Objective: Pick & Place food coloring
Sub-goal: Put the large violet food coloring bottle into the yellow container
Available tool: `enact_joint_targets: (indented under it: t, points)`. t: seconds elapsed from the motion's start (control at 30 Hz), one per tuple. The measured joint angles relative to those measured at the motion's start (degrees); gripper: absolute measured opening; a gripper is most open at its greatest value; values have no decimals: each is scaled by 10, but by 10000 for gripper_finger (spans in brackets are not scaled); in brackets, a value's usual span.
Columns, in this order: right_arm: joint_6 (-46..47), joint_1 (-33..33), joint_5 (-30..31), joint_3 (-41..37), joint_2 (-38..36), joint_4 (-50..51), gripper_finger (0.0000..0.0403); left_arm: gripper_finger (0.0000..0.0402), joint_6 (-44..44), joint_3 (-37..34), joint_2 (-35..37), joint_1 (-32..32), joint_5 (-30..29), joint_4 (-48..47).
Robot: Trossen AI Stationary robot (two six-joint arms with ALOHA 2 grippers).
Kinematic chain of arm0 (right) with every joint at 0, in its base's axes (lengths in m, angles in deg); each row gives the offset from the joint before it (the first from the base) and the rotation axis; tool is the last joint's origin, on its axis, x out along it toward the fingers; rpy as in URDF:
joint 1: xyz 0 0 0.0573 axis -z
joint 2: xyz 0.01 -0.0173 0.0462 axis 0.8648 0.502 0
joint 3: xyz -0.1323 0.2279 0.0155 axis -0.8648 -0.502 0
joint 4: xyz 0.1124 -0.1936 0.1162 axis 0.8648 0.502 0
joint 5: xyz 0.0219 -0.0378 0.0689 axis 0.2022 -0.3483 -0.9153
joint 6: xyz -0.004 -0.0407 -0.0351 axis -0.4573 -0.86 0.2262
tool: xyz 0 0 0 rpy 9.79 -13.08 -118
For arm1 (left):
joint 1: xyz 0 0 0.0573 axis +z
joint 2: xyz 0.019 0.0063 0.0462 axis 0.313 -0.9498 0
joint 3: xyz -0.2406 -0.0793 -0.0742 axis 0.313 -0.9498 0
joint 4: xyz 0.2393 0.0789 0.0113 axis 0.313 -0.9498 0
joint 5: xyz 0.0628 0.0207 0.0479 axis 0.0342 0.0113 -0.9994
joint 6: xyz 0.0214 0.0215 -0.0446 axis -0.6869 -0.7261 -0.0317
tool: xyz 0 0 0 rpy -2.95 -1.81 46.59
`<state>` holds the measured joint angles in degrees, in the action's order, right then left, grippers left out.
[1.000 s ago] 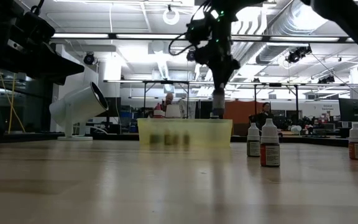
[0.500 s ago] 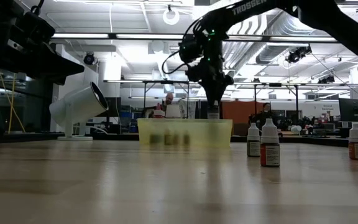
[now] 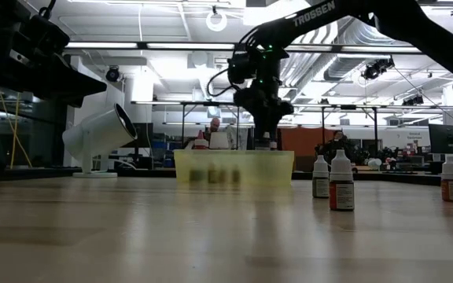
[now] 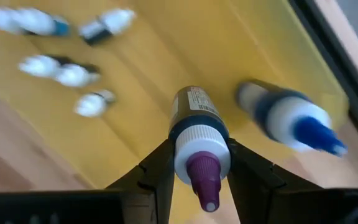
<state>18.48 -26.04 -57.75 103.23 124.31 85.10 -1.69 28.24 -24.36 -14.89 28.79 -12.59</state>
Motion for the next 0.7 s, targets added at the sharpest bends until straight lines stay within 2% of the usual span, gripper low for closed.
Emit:
enact_joint_targets:
  t: [0.33,0.5,0.7]
  points:
    - [22,5,-6,0,6,-110,121,0,0,0,0,0,0,0]
    - [24,14,24,0,8,-121,122,0,0,0,0,0,0,0]
    - [24,23,26,0,27,-106,122,0,0,0,0,0,0,0]
